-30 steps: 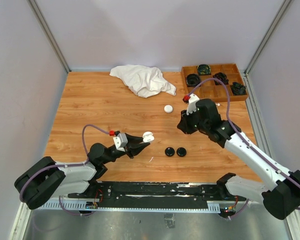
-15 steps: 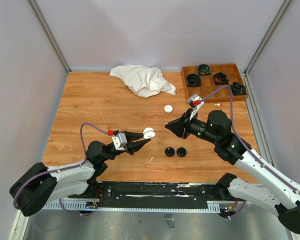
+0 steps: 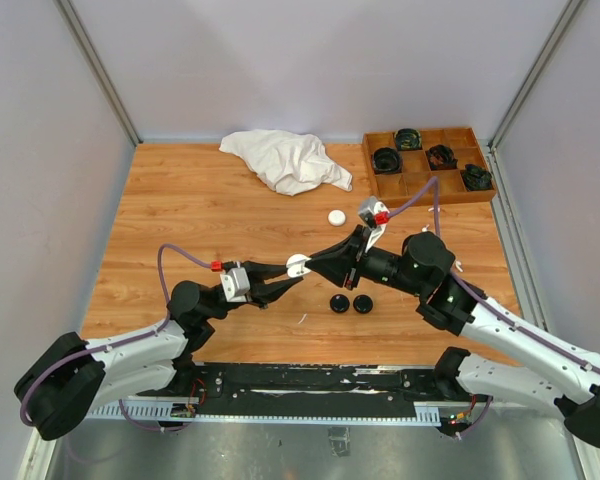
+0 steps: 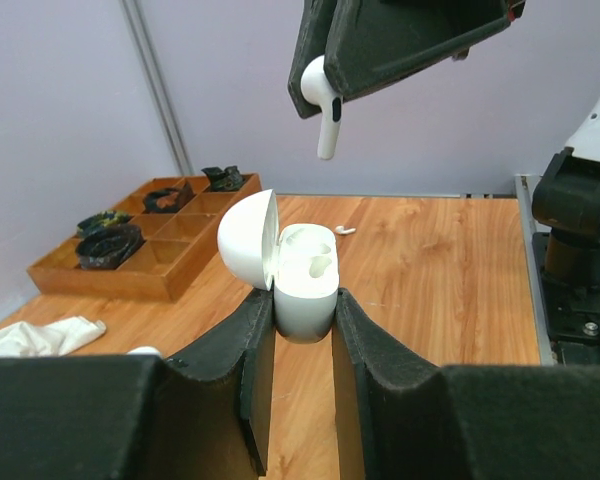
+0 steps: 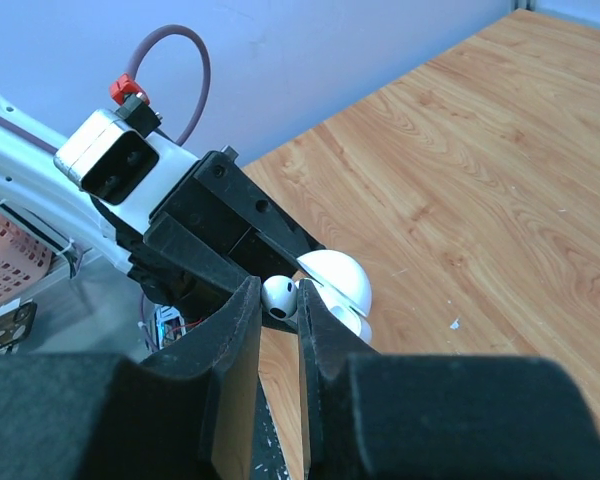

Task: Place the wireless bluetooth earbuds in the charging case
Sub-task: Place the earbud in the charging case.

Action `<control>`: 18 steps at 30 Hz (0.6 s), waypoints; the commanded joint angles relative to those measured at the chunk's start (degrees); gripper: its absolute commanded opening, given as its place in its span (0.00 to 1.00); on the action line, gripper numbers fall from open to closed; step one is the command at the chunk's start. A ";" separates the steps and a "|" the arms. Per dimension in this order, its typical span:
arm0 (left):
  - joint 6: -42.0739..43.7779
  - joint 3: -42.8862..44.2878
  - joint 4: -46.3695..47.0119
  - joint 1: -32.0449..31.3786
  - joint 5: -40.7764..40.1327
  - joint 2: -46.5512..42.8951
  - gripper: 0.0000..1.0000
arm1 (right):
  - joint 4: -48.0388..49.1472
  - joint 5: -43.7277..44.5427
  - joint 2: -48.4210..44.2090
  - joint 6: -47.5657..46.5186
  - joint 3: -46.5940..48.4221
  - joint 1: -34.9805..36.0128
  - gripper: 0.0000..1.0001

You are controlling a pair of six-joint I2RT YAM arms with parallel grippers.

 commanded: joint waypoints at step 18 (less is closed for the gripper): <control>-3.53 2.50 4.24 -0.33 2.36 -1.18 0.00 | 8.80 0.30 2.98 3.27 -3.46 2.41 0.16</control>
